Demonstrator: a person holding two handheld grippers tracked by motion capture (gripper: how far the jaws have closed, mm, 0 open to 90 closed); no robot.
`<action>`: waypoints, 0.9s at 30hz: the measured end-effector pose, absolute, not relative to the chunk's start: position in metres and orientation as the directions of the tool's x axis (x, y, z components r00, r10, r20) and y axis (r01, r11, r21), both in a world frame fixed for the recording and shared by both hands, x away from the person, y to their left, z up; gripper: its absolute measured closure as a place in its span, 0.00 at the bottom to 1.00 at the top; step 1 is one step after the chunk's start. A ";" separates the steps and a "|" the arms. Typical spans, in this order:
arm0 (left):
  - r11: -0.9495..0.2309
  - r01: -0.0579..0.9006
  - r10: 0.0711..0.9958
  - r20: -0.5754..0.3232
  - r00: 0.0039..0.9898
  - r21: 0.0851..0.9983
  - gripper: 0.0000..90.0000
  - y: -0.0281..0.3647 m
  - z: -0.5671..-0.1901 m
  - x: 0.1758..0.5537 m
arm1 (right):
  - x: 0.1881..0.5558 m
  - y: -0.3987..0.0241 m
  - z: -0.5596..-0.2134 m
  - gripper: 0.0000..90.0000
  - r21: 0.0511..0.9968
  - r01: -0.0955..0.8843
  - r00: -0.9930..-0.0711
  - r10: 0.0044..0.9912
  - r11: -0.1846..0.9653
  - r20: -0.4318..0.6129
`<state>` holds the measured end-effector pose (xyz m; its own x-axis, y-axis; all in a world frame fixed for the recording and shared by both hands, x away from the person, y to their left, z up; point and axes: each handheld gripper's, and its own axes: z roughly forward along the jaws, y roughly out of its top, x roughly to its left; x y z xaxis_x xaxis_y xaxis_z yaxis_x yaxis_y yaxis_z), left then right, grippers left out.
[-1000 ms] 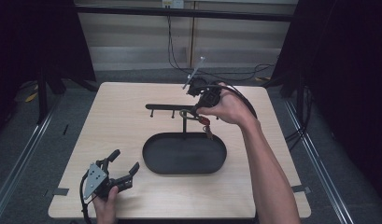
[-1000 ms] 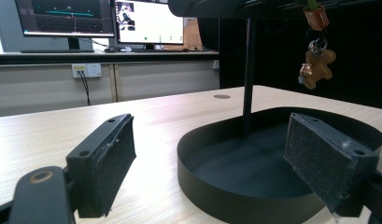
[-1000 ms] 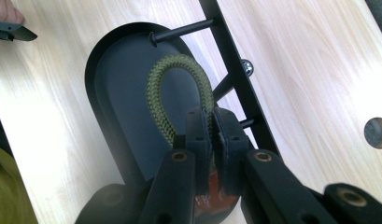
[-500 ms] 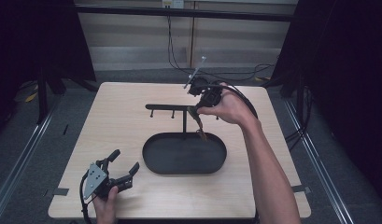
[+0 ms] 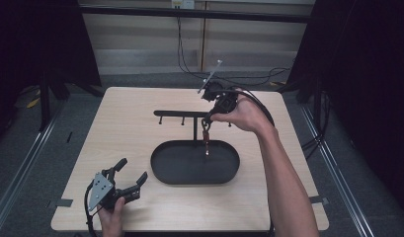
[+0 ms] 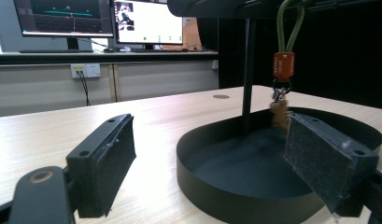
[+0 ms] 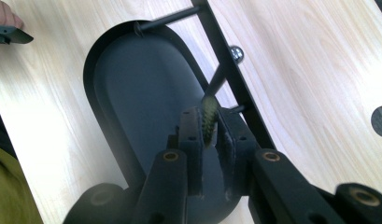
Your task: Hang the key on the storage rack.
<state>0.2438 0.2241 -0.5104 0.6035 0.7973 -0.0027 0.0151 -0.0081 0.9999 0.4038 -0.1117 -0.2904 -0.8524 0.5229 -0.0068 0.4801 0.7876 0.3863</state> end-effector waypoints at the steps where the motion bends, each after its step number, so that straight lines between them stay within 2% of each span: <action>1: -0.001 0.016 0.798 -0.009 0.603 1.000 0.18 0.224 -0.510 0.244 | 0.404 -0.113 -0.290 0.89 0.389 0.483 -0.851 0.525 0.784 -0.002; 8: -0.005 0.016 0.798 -0.005 0.602 1.000 0.18 0.224 -0.510 0.244 | 0.402 -0.117 -0.289 0.86 0.389 0.484 -0.852 0.523 0.784 0.008; 20: -0.014 0.017 0.797 0.001 0.604 1.000 0.18 0.224 -0.510 0.244 | 0.388 -0.131 -0.295 0.66 0.420 0.484 -0.855 0.516 0.768 0.042; 24: -0.008 0.018 0.798 -0.004 0.603 1.000 0.18 0.224 -0.510 0.244 | 0.377 -0.133 -0.301 0.59 0.472 0.484 -0.853 0.518 0.737 0.065; 27: -0.011 0.019 0.798 -0.002 0.603 1.000 0.18 0.224 -0.510 0.244 | 0.370 -0.135 -0.304 0.58 0.516 0.474 -0.851 0.522 0.713 0.061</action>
<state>0.2436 0.2243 -0.5103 0.6030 0.7978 -0.0024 0.0186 -0.0111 0.9998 0.3703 -0.1352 -0.3039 -0.8509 0.5218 0.0607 0.4743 0.7134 0.5158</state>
